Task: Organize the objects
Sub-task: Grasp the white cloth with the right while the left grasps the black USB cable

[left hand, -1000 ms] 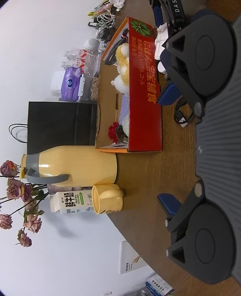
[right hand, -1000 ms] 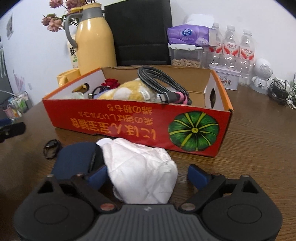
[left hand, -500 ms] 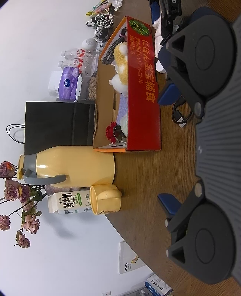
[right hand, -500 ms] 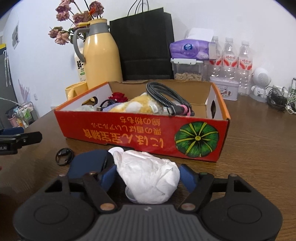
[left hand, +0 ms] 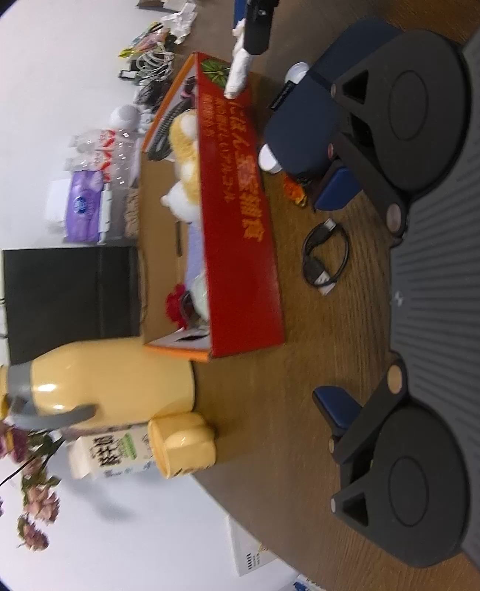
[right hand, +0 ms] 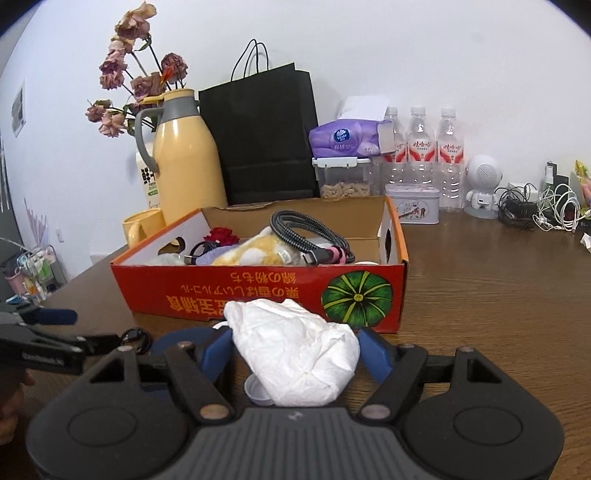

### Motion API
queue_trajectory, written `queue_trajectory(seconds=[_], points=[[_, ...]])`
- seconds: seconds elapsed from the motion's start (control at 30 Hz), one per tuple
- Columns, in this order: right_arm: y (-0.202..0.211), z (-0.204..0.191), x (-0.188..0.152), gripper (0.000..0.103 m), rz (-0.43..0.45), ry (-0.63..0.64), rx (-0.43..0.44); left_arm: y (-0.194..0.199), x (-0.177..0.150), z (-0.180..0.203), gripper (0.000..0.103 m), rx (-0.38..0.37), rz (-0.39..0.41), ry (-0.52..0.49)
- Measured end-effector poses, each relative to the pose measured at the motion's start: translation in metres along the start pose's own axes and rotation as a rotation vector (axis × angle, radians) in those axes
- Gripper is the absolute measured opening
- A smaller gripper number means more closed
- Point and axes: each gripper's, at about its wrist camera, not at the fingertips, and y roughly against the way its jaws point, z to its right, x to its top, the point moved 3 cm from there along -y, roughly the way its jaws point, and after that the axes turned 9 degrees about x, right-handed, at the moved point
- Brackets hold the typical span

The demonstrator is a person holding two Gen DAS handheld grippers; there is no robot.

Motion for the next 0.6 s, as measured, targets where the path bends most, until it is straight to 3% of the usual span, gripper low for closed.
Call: queue_trajectory(seconds=[0.33, 0.43, 0.53, 0.6], points=[[0.002, -0.004, -0.001, 0.074, 0.004, 0.007, 0.010, -0.029, 0.008, 0.016, 0.103, -0.009, -0.082, -0.017], [0.003, -0.006, -0.001, 0.074, 0.007, 0.010, 0.013, -0.033, 0.008, 0.018, 0.095, -0.030, -0.095, -0.018], [0.003, -0.006, -0.001, 0.074, 0.009, 0.011, 0.016, -0.028, 0.007, 0.021, 0.078, -0.065, -0.079, -0.032], [0.003, -0.006, -0.001, 0.074, 0.008, 0.010, 0.017, -0.023, 0.006, 0.024, 0.054, -0.095, -0.062, -0.053]])
